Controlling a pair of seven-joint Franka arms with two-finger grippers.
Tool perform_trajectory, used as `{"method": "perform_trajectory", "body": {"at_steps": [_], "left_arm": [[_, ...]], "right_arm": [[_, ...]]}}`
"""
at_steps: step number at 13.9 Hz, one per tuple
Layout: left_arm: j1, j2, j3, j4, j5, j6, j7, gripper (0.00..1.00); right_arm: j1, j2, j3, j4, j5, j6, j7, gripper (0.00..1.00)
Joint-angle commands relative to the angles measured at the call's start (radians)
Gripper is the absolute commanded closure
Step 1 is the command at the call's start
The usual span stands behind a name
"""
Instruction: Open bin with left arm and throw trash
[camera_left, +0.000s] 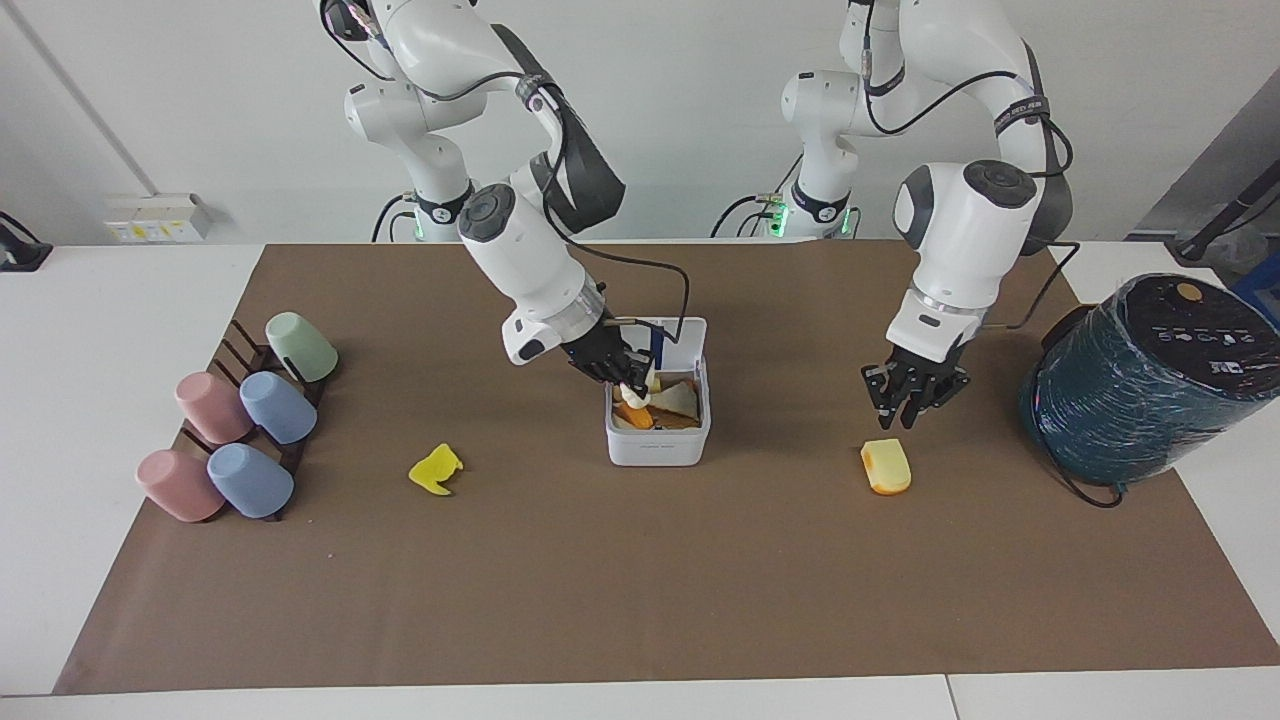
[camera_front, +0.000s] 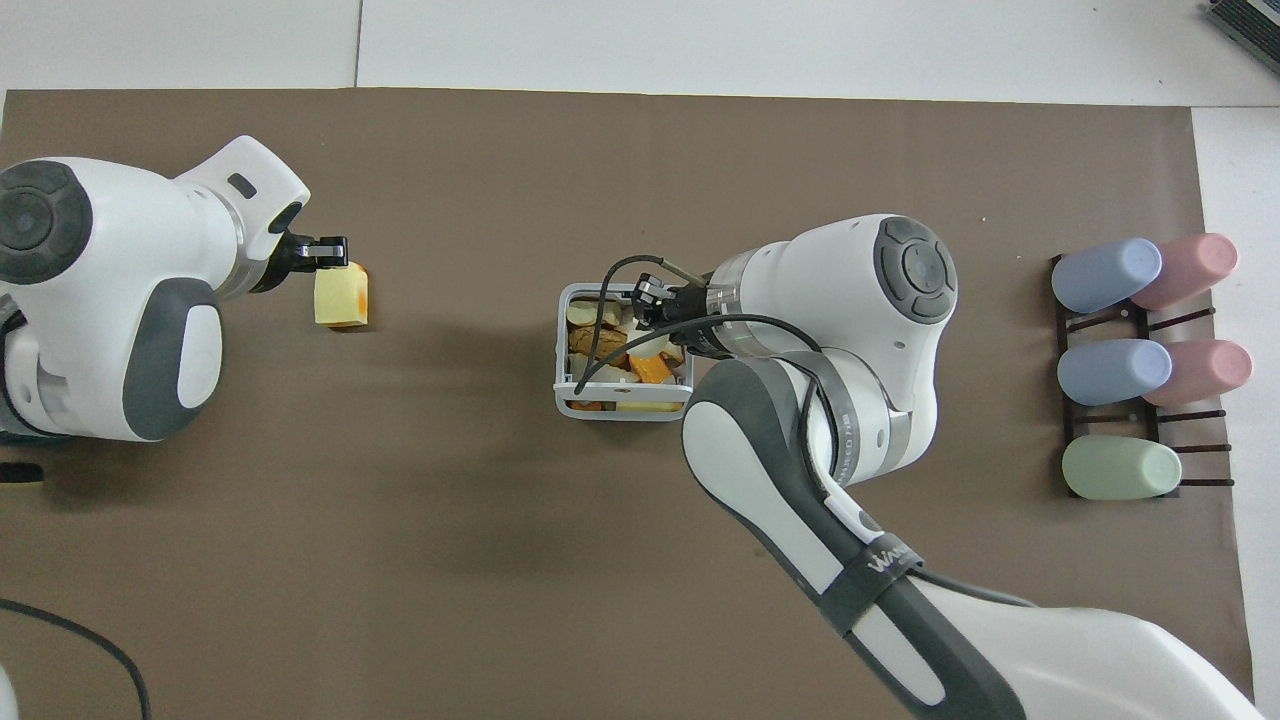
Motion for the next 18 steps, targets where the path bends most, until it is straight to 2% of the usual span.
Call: {"method": "perform_trajectory", "body": {"at_steps": [1,5,8,9,11,12,14,16,18], "left_arm": [[0.009,0.073,-0.011,-0.016,0.019,0.115,0.007,0.08],[0.019,0.179,-0.009,-0.016,0.019,0.218,0.007,0.05],[0.053,0.198,-0.009,-0.048,0.019,0.231,0.065,0.06],[0.053,0.189,-0.006,-0.079,0.019,0.231,0.088,0.22],[0.053,0.178,-0.001,-0.110,0.019,0.247,0.089,0.82],[0.052,0.178,-0.001,-0.108,0.019,0.249,0.088,0.98],[0.050,0.177,-0.001,-0.100,0.019,0.248,0.083,1.00],[0.038,0.166,-0.003,-0.078,0.019,0.244,0.080,1.00],[0.032,0.152,-0.011,-0.041,0.018,0.235,0.077,1.00]], "right_arm": [[0.000,-0.019,-0.001,-0.034,0.023,0.015,0.007,0.00],[0.001,-0.019,-0.001,-0.031,0.014,0.013,0.006,0.00],[0.001,-0.019,-0.001,-0.025,0.011,0.015,0.001,0.00],[0.003,-0.020,-0.002,-0.025,0.011,0.018,0.001,0.00],[0.000,-0.042,-0.011,-0.020,-0.045,0.015,-0.001,0.00],[-0.022,-0.057,-0.015,-0.016,-0.144,0.015,-0.005,0.00],[-0.112,-0.068,-0.015,0.004,-0.324,-0.001,-0.030,0.00],[-0.189,-0.071,-0.015,-0.017,-0.363,-0.010,-0.194,0.00],[-0.261,-0.073,-0.015,-0.071,-0.365,-0.013,-0.446,0.00]]}}
